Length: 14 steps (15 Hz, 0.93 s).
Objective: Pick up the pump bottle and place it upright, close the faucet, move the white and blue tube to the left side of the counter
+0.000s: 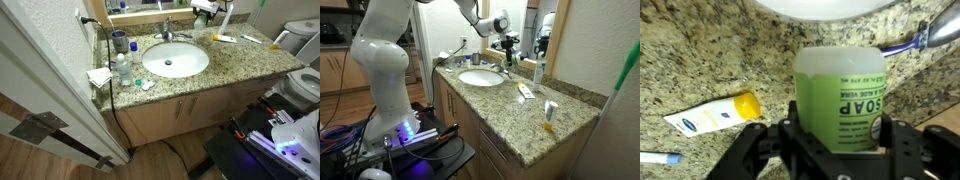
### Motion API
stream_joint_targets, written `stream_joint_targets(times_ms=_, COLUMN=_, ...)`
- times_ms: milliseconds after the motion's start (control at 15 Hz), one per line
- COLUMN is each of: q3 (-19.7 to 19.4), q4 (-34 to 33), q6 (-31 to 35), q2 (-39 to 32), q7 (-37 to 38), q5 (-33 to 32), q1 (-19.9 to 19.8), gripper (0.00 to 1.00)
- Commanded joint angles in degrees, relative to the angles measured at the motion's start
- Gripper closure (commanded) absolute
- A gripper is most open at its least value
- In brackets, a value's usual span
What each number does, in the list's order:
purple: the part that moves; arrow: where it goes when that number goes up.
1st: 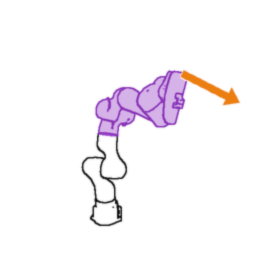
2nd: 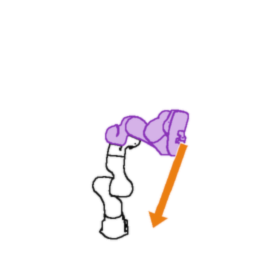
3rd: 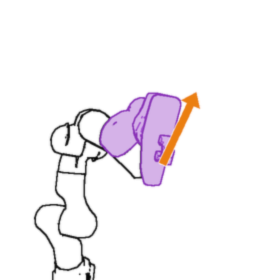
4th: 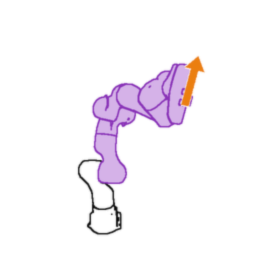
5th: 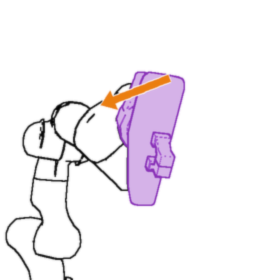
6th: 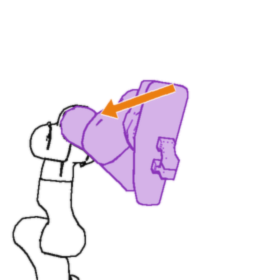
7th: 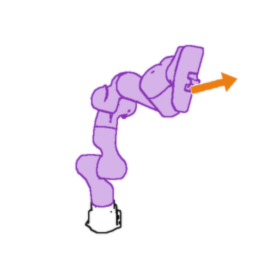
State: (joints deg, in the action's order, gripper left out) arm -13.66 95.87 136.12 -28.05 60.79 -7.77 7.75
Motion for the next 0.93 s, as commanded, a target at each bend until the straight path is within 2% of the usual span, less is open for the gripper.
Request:
stream_joint_targets(times_ms=0, q3=1.6, q4=1.6, q6=-0.2, q2=1.8, q7=0.0, q5=-0.7, q1=-1.1, gripper=0.33)
stream_joint_targets(times_ms=133, q3=1.8, q4=3.5, q6=-0.2, q2=3.6, q7=-0.4, q5=-0.7, q1=-1.2, gripper=0.33)
stream_joint_targets(times_ms=200, q3=1.8, q4=3.9, q6=-0.2, q2=3.8, q7=-0.5, q5=-0.7, q1=-1.3, gripper=0.58)
stream_joint_targets(times_ms=333, q3=-0.8, q4=4.4, q6=5.4, q2=1.4, q7=4.3, q5=-7.2, q1=0.7, gripper=0.58)
stream_joint_targets(times_ms=533, q3=-4.4, q4=8.0, q6=17.5, q2=-0.8, q7=12.6, q5=-18.8, q1=3.6, gripper=0.58)
stream_joint_targets(times_ms=733, q3=-12.3, q4=10.3, q6=27.0, q2=-3.5, q7=24.6, q5=-31.4, q1=10.0, gripper=0.58)
stream_joint_targets(times_ms=867, q3=-14.2, q4=11.3, q6=30.3, q2=-4.2, q7=30.6, q5=-34.4, q1=11.8, gripper=0.58)
